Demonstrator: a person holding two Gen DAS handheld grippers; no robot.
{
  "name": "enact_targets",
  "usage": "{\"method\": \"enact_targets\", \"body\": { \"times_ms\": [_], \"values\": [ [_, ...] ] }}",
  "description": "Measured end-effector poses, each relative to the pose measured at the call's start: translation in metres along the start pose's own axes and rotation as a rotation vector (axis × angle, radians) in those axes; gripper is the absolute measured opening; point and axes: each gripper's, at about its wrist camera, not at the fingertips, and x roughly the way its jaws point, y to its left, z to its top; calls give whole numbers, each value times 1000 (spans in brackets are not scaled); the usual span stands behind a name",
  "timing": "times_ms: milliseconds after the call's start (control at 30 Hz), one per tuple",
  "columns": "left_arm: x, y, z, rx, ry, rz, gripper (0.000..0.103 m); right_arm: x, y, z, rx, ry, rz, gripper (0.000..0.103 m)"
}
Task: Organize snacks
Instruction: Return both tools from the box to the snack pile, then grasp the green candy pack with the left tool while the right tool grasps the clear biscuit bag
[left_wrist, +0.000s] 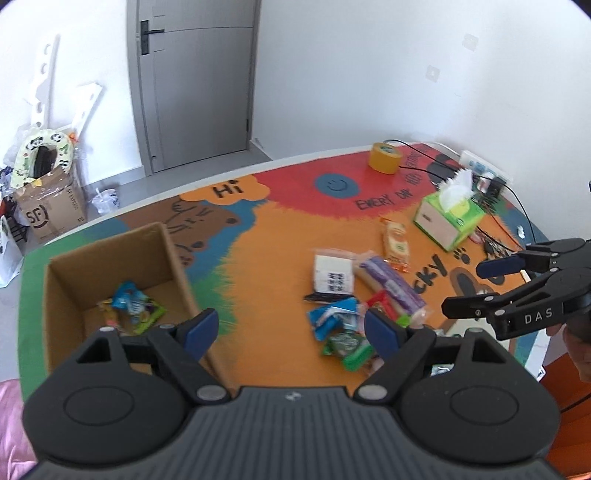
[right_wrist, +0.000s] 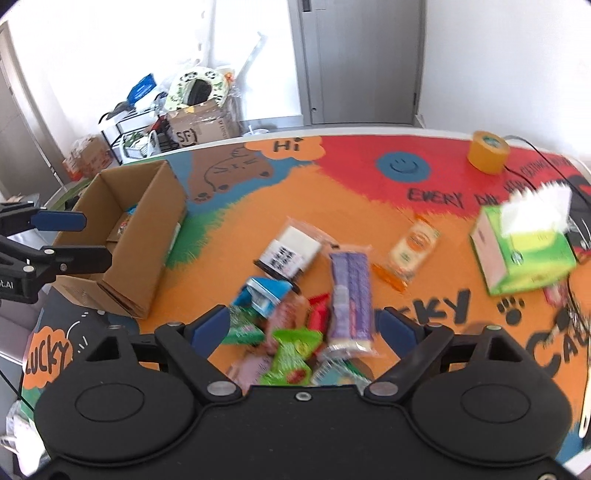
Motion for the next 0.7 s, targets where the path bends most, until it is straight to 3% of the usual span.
{"method": "enact_targets", "body": {
  "times_ms": [333,467,700],
  "values": [
    [25,-46,-12,33,22,-58,82,5,-27,-42,69,42,-16,77],
    [38,-61,-18,43,27,-60,81,10,-32,-53,93,42,-34,77],
    [64,-76,-25,24,41,-28,70,29,-41,-68,165,61,-42,70]
  ]
}}
